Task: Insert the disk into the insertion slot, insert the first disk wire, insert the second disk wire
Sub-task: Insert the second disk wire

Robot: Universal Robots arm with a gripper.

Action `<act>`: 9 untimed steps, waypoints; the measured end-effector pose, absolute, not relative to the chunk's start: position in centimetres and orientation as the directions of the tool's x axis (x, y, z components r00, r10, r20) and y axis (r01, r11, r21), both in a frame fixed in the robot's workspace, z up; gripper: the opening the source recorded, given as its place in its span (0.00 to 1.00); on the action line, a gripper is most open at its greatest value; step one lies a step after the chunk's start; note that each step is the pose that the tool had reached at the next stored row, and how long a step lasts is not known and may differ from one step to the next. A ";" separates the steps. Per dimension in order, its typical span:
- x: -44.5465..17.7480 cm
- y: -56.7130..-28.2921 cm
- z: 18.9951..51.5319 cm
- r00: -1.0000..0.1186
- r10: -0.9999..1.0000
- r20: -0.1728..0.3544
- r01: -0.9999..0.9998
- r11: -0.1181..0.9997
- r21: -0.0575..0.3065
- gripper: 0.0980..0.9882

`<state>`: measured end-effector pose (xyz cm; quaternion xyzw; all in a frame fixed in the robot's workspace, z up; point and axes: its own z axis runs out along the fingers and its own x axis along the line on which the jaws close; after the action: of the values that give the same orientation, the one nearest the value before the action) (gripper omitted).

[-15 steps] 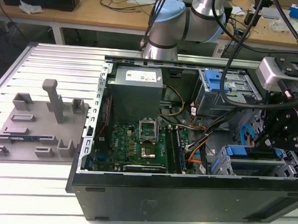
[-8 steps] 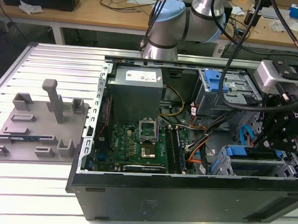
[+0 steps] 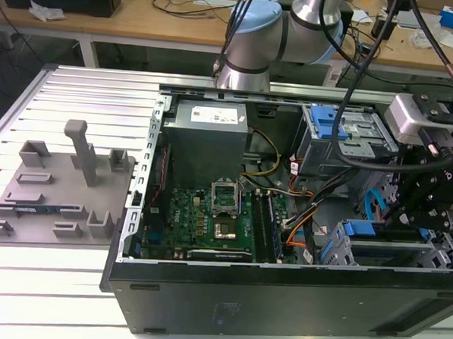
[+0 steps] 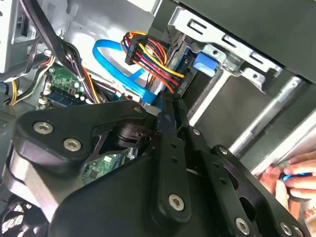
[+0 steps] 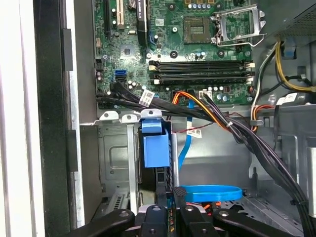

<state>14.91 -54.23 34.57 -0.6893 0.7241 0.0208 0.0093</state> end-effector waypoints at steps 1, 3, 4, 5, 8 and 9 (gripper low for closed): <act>14.9 -54.2 35.6 -0.049 -0.998 -0.040 -0.999 0.049 0.017 0.07; 14.9 -54.2 35.9 -0.049 -0.998 -0.040 -0.999 0.049 0.017 0.07; 14.9 -54.2 35.9 -0.049 -0.998 -0.038 -0.999 0.049 0.017 0.07; 14.9 -54.2 35.9 -0.049 -0.998 -0.037 -0.999 0.049 0.017 0.07; 14.8 -54.2 35.8 -0.049 -0.998 -0.034 -0.999 0.049 0.017 0.07; 14.7 -54.2 35.7 -0.049 -0.998 -0.033 -0.999 0.049 0.017 0.07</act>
<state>14.71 -54.22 35.71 -0.6894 0.7241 0.0173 0.0061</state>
